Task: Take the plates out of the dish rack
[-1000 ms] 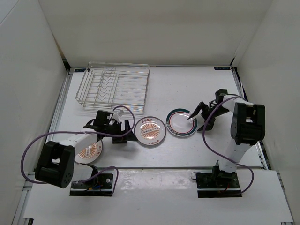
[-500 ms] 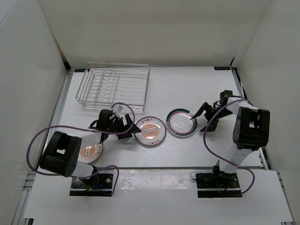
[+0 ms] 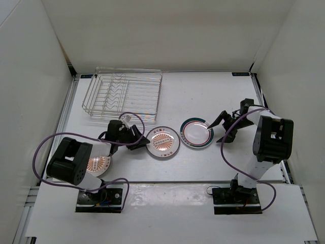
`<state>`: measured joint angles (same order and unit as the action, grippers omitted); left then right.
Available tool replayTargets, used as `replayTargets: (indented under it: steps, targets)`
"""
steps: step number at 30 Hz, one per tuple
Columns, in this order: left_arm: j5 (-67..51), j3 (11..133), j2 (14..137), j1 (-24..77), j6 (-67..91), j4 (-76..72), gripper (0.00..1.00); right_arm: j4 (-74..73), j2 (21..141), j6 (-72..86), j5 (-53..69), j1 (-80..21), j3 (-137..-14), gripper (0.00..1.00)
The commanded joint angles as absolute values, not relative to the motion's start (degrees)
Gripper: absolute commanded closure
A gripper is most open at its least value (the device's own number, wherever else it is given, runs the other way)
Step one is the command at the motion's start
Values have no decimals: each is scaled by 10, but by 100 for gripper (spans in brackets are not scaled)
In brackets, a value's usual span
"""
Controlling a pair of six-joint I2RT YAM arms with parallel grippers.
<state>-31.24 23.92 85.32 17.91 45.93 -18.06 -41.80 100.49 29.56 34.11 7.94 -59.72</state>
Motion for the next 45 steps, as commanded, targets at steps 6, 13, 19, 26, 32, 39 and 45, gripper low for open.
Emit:
replayTargets:
  steps: [6,13,19,26,32,39,45]
  targets:
    - [-320,242,875,196,428,-161,60,-410,1007,296,359,90,-584,10]
    - [-344,277,897,209,410,-138,82,-403,1007,297,361,92,-571,10]
    - [-389,296,858,204,360,-35,100,-393,1009,302,366,94,-568,10]
    - [-421,339,732,193,295,176,100,-382,1007,316,368,93,-567,10]
    - [-358,306,546,128,301,295,100,-380,1010,324,369,93,-560,10]
    - [-251,298,372,5,356,455,100,-379,1031,325,377,94,-580,10]
    - [-180,266,282,-133,450,503,100,-382,1042,324,384,95,-590,10]
